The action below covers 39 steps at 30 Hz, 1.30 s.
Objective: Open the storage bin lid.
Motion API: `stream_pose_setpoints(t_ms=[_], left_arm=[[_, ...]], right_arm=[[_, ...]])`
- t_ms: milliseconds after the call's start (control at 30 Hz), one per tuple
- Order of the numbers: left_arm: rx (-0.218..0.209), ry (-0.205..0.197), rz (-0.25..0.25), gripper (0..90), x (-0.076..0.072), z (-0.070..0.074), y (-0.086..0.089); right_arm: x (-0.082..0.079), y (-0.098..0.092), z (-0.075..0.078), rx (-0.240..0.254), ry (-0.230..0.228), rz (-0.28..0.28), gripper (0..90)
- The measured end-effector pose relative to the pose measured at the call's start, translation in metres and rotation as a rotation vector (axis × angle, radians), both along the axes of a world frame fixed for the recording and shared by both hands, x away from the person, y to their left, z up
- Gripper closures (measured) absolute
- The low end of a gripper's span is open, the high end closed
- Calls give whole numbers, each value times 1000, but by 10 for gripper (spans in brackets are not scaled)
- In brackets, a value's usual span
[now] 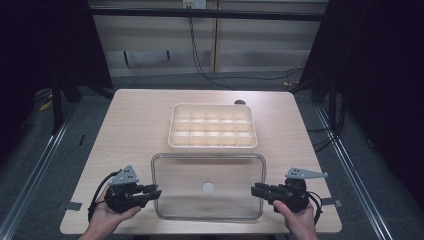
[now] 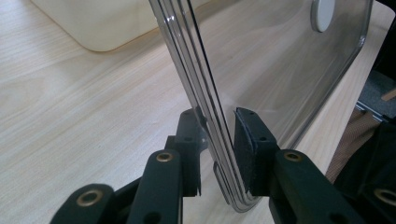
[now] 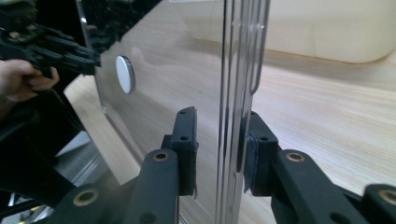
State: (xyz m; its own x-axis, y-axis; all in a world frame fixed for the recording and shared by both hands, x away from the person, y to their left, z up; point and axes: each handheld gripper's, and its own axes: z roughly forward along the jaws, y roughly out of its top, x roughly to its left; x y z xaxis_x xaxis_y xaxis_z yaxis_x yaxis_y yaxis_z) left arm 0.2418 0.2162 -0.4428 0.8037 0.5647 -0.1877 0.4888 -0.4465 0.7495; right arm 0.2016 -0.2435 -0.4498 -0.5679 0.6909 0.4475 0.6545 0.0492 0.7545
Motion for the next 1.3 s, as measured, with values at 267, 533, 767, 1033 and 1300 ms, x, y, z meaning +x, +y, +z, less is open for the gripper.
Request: stream_pose_setpoints(t_ms=[267,533,767,1033,1300], left_arm=[[13,-16,-11,708,1,-2,-3],[22,0,-2,655,5,-7,-5],[37,25,4,615,14,-15,-9],[57,34,5,588,21,-20,-11],[98,48,11,570,29,-28,-15]], right_arm=[[3,1,-9,-53,27,-13,670],[9,5,-13,-80,34,-23,638],[20,9,-19,-100,62,-37,592],[27,11,-26,-132,91,-41,541],[34,12,-36,-156,120,-55,489]])
